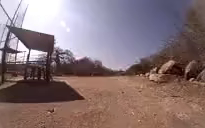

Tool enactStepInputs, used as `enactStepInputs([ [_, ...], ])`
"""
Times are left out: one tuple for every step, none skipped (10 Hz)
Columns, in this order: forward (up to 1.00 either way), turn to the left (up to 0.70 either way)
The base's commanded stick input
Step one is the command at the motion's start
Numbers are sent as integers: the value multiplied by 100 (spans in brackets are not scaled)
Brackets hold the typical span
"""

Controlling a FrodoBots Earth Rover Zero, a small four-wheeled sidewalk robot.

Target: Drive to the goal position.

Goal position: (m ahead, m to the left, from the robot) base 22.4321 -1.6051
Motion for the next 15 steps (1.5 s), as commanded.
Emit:
enactStepInputs([
  [50,0],
  [50,0],
  [50,0],
  [50,0],
  [50,0],
  [50,0],
  [50,0],
  [50,0],
  [50,0],
  [50,0],
  [50,0],
  [50,0],
  [50,0],
  [50,0],
  [50,0],
])
